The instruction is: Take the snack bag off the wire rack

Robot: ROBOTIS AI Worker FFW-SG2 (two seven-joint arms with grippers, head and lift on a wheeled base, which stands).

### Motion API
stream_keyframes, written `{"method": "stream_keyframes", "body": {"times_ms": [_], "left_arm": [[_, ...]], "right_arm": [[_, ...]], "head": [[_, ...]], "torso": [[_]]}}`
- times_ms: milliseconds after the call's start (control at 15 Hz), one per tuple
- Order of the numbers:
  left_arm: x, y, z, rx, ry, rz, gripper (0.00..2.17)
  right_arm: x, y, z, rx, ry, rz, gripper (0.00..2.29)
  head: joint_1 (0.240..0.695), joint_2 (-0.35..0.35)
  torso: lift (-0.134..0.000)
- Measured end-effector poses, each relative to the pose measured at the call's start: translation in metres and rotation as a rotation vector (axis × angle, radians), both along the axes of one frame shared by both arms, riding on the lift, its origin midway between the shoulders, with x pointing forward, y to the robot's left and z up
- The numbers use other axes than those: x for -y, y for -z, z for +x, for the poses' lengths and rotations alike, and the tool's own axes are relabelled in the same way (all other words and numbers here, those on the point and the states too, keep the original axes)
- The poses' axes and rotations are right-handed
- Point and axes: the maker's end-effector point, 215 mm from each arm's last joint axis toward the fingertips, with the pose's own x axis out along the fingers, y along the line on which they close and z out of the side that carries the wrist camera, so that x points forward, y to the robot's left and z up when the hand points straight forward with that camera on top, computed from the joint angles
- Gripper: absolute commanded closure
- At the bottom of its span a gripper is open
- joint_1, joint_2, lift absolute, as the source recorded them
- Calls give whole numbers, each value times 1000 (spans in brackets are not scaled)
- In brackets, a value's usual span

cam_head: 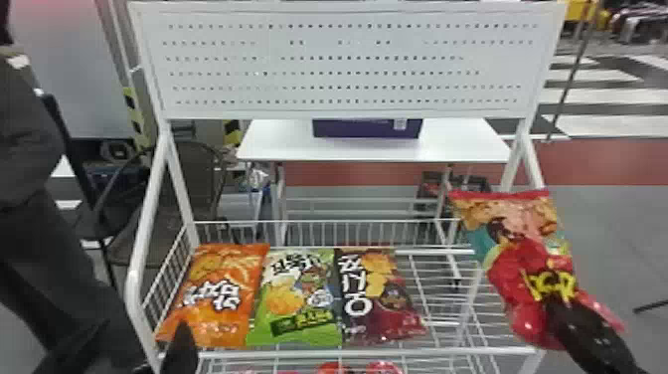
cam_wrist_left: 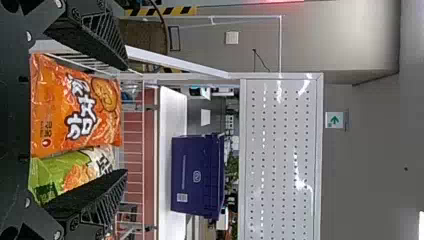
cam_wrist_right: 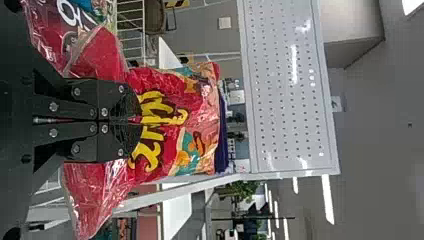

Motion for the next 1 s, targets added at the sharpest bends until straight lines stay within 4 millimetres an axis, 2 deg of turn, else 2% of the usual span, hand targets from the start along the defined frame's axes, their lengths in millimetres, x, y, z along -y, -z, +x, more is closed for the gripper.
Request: {"method": "stream_keyframes", "body": {"times_ms": [133, 267, 533, 1000], "left_arm": [[-2, -3, -3, 9, -2, -3, 164], [-4, -6, -6, 17, -1, -3, 164], [-9, -10, -9, 25, -9, -4, 164], [-12, -16, -13, 47, -15, -8, 164]], "right_arm": [[7, -13, -16, 29, 10, -4, 2159], [19, -17, -27, 36, 28, -12, 2159], [42, -23, -33, 42, 67, -15, 2155], [40, -29, -36, 49, 65, -21, 2159]], "head": [[499, 0], [499, 0], [499, 0], [499, 0]], "torso": [[0], [0], [0], [0]]}}
